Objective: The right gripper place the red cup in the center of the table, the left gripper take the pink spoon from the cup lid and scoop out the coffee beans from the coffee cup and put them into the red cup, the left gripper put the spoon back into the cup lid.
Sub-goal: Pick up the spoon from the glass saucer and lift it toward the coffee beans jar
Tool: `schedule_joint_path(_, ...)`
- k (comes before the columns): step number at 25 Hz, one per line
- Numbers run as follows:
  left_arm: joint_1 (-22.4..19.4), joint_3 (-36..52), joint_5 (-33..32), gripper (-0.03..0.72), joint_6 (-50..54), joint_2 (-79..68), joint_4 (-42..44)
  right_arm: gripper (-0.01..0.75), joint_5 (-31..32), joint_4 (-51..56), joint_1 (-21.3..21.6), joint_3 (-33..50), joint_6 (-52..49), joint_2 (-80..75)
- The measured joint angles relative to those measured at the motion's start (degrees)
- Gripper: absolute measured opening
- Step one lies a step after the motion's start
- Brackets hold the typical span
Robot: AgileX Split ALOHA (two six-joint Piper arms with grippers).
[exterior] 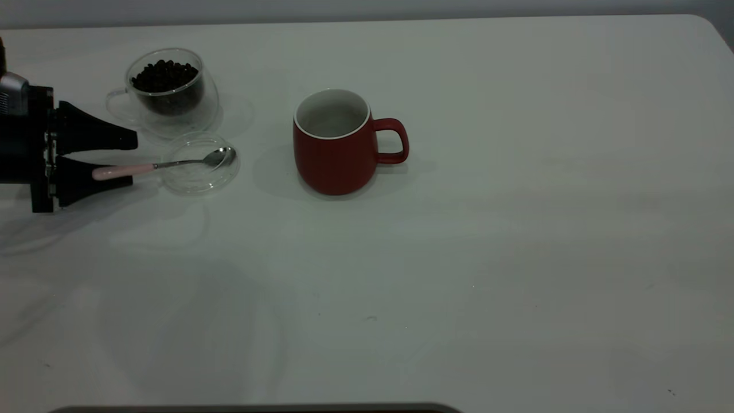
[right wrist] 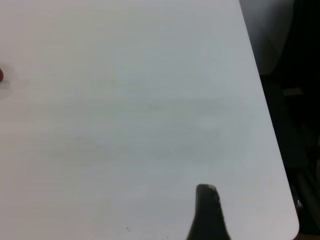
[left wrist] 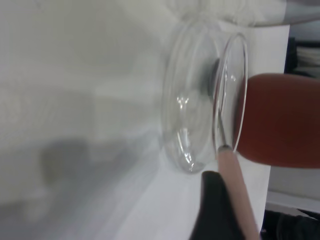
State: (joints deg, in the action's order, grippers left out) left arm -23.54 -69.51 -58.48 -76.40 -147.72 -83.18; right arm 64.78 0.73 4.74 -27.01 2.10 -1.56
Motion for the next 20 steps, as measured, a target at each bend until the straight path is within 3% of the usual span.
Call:
schedule_joint_path(12,0.0,0.0,1.04,0.121,0.11,0.0,-2.77,0.591,0.0,0.0,0.0,0.0,0.06,0.0)
schedule_joint_path(20,-1.64,0.0,1.04,0.119,0.93,1.12,0.89,0.591,0.0,0.0,0.0,0.0,0.01,0.0)
